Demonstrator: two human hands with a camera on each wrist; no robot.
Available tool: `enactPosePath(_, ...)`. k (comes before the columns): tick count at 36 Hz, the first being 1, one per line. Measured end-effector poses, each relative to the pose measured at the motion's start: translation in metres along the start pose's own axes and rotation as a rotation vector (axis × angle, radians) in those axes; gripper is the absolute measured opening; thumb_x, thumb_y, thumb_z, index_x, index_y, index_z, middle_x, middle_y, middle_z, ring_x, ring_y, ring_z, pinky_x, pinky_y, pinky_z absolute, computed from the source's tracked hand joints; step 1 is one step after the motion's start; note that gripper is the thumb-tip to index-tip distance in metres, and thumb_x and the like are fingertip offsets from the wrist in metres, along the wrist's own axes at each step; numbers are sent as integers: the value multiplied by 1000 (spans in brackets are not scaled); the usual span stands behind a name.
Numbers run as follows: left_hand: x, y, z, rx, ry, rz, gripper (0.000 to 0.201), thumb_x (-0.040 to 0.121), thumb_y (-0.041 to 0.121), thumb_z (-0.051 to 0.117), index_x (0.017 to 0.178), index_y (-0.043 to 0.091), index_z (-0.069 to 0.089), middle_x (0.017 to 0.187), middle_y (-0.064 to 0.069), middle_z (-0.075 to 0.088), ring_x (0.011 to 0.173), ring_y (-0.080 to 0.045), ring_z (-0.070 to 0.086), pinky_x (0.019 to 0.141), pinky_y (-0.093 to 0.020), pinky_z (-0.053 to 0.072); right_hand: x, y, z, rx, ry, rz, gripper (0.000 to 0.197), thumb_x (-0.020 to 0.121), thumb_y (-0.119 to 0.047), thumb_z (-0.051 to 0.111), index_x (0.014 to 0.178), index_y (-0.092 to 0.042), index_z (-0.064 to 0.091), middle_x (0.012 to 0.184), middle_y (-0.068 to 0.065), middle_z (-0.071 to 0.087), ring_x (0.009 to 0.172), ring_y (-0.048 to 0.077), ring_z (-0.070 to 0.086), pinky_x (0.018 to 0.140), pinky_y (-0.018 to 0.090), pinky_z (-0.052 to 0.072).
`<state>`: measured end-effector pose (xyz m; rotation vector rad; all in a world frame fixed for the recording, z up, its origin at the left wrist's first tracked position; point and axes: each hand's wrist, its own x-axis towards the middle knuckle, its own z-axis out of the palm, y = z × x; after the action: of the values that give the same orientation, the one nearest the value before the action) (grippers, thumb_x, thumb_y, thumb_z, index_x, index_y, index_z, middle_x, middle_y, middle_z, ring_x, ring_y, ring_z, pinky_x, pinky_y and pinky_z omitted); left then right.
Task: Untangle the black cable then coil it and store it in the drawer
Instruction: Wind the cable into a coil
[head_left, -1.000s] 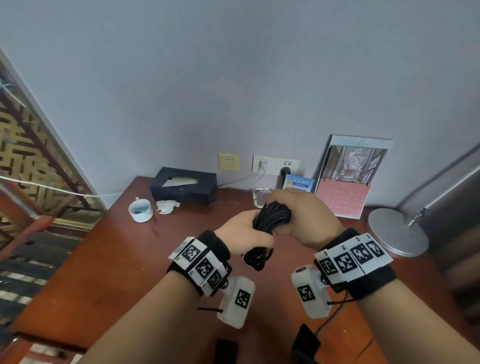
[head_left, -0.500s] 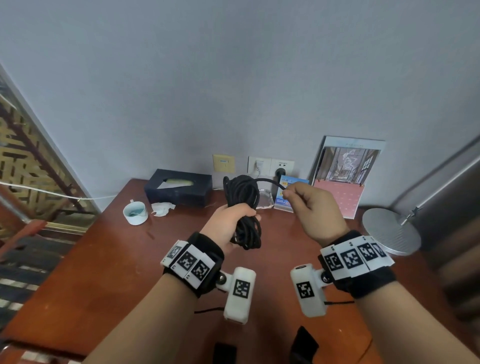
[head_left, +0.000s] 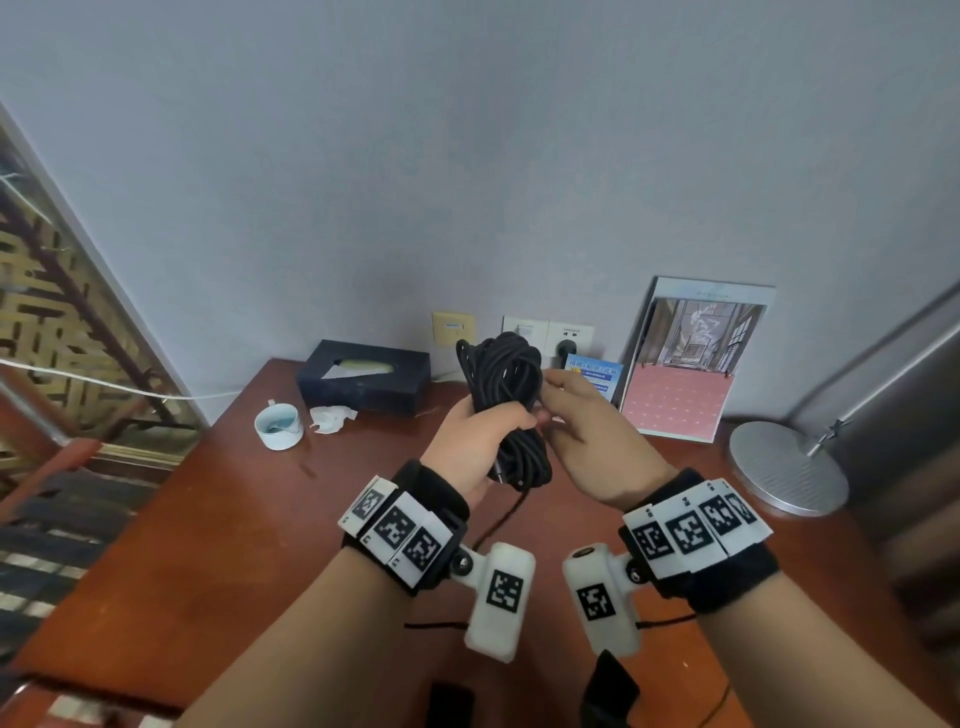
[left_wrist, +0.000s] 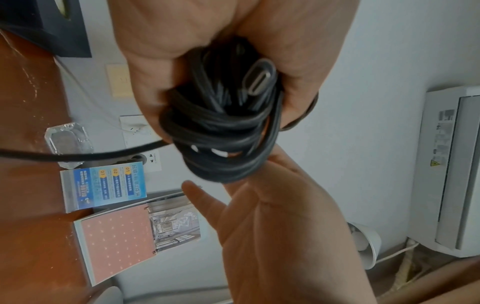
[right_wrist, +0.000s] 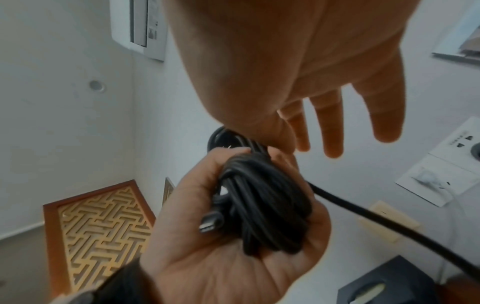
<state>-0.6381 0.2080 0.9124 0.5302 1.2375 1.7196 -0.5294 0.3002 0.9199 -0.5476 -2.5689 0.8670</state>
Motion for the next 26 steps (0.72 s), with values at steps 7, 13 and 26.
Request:
enactPosePath(7,3,5,-1,-218,3,-46,15,89,0,51,94,1,65,78,-9,67,66,-19,67,61,-29,55,-7,-2,6,584,-155,190,51,85,12,41,125,-18,49,111,3,64,99,2,61,92,18,46)
enactPosePath(13,7,8,-10,-269,120,-21,15,88,3,57,101,4,64,92,-8,67,77,-20,65,73,-35,54,-12,22,6,259,-144,249,9,94,-18,52,93,-12,59,69,2,57,61,13,54,65,31,47)
enactPosePath(26,17,-4,-47,1054,210,219,34,74,20,70,103,18,52,91,4,60,82,-14,58,66,-25,42,-18,30,-4,-309,-78,-16,19,97,-22,47,103,-18,64,91,-2,62,86,18,57,73,30,43)
